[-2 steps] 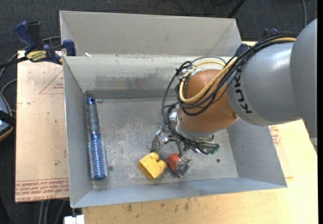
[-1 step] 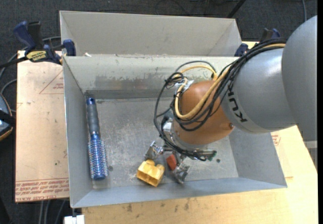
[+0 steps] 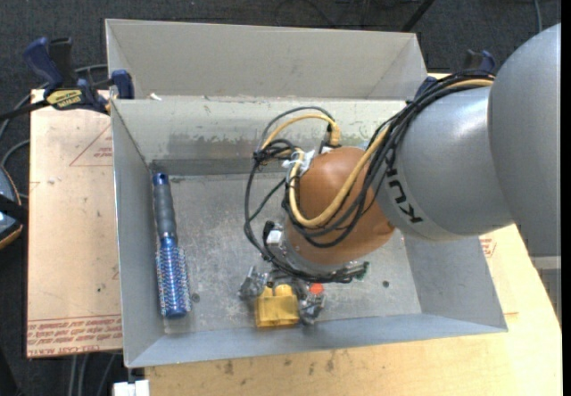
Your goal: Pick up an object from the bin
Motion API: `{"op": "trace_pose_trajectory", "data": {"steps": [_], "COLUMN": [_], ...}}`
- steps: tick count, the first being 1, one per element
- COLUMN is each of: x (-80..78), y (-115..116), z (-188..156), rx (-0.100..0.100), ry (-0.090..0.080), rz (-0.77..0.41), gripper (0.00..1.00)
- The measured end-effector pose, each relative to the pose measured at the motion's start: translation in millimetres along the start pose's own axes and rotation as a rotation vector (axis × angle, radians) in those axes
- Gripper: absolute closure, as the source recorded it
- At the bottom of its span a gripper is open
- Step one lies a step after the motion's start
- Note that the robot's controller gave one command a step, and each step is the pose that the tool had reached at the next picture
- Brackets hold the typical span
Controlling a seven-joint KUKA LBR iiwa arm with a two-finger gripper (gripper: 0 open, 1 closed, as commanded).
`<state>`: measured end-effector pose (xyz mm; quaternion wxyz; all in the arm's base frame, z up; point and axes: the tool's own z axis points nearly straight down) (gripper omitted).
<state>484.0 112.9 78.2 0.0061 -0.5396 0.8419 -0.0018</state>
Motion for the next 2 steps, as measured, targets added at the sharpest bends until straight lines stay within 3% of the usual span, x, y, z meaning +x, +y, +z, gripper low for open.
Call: {"op": "trace_pose_trajectory", "data": {"steps": [1, 2], "x": [-1.1, -4.8], "y": [0, 1], "z": [-1, -171], "rx": [-0.001, -0.002], "ry": [-0.002, 0.0], "rz": [0.0, 0.016], "gripper": [1.0, 1.0]}}
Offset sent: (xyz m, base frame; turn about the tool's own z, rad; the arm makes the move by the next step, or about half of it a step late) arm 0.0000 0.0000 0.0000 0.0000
